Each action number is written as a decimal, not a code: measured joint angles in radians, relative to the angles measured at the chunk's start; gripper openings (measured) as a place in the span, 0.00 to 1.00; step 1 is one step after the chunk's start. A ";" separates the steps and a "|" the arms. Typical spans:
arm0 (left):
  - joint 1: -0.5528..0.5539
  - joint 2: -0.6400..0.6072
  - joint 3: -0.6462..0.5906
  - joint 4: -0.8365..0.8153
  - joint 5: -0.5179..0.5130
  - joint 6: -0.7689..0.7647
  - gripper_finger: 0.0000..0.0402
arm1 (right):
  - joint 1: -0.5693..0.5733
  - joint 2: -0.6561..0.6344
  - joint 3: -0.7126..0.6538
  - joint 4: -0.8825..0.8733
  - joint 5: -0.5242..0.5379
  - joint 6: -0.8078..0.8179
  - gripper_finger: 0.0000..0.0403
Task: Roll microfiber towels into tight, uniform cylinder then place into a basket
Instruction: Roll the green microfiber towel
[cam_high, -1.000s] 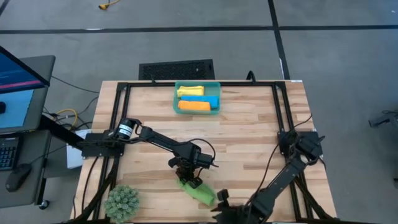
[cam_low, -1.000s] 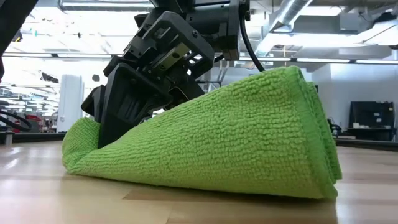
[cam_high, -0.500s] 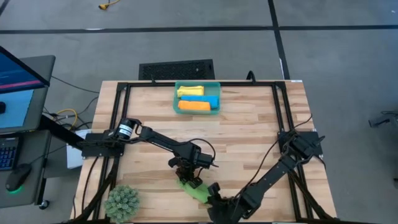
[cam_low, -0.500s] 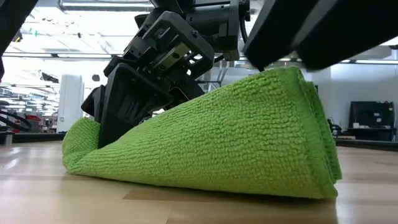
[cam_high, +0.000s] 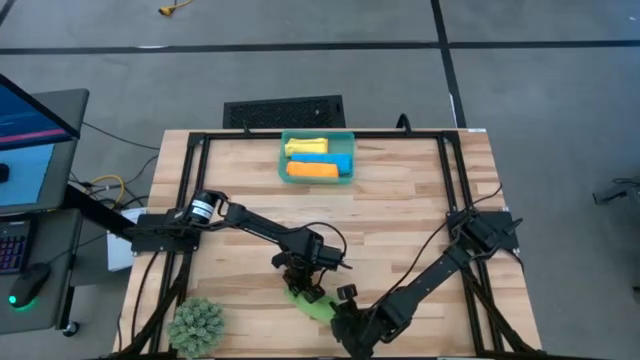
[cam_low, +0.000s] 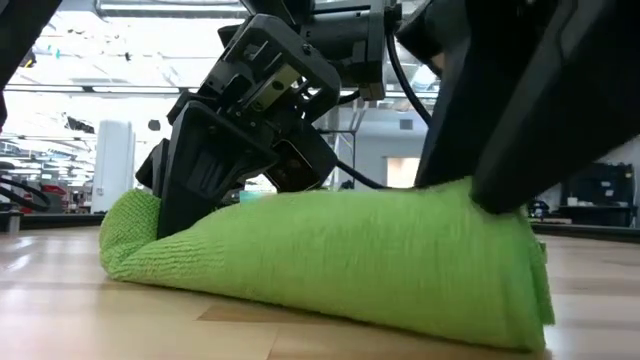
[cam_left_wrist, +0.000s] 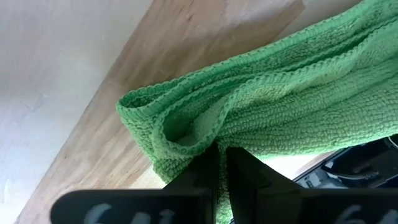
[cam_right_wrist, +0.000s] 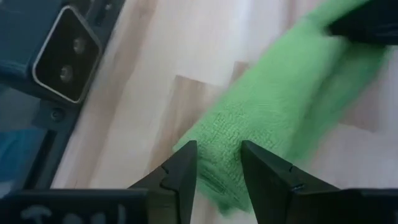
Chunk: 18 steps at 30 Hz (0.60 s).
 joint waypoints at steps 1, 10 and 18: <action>0.000 0.000 0.000 0.001 0.000 0.001 0.02 | 0.000 0.014 0.002 0.009 -0.016 0.002 0.37; -0.008 0.000 0.000 0.019 -0.007 0.068 0.03 | -0.008 0.083 0.006 0.007 -0.067 0.051 0.37; -0.029 -0.005 0.003 0.029 -0.097 0.128 0.17 | -0.012 0.079 0.003 0.006 -0.080 0.104 0.37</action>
